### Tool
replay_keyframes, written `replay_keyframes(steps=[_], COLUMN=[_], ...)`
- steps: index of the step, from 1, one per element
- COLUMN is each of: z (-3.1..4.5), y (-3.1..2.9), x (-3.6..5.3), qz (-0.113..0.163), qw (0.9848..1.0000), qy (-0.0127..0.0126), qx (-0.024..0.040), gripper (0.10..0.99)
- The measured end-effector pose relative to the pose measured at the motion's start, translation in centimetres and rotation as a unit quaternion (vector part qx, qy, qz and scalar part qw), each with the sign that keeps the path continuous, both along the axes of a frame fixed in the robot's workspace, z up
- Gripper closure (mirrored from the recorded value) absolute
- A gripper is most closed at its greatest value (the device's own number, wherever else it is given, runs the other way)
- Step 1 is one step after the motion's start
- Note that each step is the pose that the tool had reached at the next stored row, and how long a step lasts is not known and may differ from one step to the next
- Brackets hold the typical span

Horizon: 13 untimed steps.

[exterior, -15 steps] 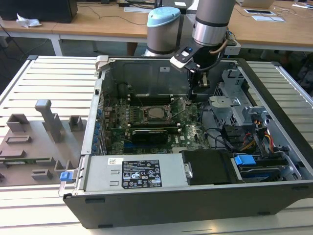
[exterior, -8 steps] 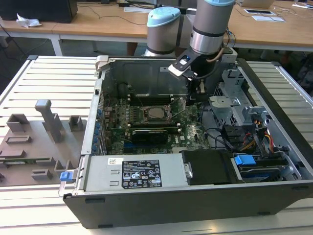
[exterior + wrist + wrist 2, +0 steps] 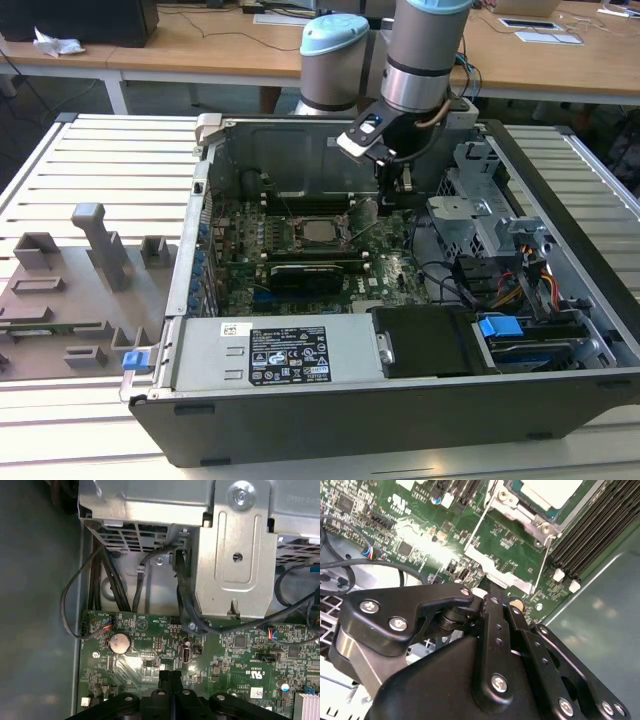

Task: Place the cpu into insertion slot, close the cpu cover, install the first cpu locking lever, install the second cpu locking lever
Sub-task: 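Close the cpu cover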

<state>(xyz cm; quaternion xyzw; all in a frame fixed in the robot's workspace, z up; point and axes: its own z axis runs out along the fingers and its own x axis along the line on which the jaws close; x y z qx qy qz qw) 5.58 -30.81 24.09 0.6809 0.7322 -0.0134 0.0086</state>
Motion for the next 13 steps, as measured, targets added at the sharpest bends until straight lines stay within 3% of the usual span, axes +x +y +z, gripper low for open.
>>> replay_keyframes(steps=[7, 13], z=[0.00, -0.01], y=[0.00, 0.00], x=[-1.81, -2.62], qz=[0.000, 0.000], qw=[1.0000, 1.0000], qy=[-0.0001, -0.0002], qx=[0.0000, 0.0001], gripper=[0.980, 0.980])
